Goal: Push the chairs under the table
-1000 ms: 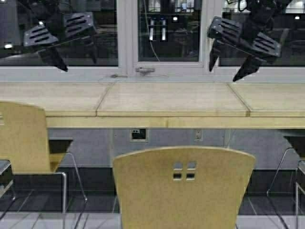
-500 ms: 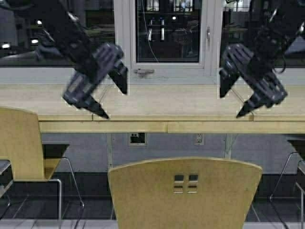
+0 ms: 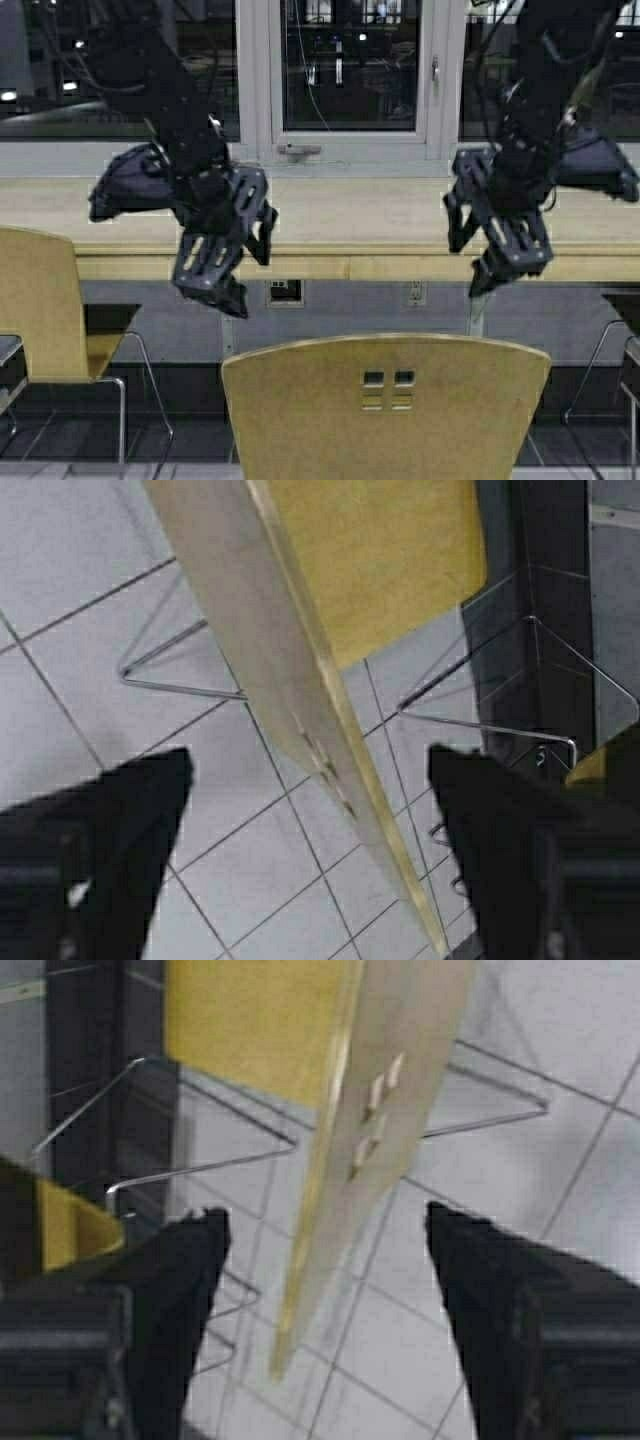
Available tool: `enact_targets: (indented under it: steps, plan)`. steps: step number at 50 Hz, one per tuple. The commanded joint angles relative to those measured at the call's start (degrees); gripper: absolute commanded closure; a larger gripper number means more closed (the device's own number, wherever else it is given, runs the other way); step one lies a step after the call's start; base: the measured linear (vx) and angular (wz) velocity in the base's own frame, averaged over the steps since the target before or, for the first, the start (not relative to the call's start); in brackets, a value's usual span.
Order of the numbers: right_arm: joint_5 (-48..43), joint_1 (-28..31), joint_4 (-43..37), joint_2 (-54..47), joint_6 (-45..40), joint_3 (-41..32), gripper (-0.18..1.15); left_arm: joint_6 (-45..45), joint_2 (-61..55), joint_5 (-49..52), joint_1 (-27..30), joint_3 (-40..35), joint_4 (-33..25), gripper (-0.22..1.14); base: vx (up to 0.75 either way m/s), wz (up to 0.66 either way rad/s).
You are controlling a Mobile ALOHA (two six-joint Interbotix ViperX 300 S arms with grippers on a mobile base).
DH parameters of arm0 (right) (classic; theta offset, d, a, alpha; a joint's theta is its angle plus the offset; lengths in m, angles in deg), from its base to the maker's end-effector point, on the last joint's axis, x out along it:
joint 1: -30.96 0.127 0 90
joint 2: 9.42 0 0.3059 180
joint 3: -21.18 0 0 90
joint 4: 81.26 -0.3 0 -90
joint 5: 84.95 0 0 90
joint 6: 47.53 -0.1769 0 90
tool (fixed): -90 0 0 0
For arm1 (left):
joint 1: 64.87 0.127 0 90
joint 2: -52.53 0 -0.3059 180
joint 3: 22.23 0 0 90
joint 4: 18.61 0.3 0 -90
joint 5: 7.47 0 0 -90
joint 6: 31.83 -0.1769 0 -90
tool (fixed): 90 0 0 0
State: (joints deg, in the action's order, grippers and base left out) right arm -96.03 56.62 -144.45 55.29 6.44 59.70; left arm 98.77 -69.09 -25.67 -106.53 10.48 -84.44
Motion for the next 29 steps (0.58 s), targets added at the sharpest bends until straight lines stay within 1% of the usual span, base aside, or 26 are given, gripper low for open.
enact_targets:
  steps: [1,9,19,29]
  plan:
    - [-2.5,0.1,-0.1,-1.3,0.0,-1.1,0.04,0.3,-1.7,-0.2,-0.2,-2.5,0.2,-0.10,0.01,0.00]
    - [-3.3,0.1,0.2,-4.9,0.0,-3.0,0.04,0.5,-6.4,0.4,-0.2,-5.1,0.2,-0.10,0.02,0.00]
    - [-3.7,-0.1,-0.1,-10.5,-0.7,-7.4,0.04,0.9,-10.6,0.4,-0.2,-8.0,0.2,-0.10,0.00,0.00]
    - [-2.7,-2.4,0.2,-17.3,-1.3,-11.6,0.04,1.3,-15.2,0.8,0.4,-11.7,0.2,-0.10,0.00,0.00]
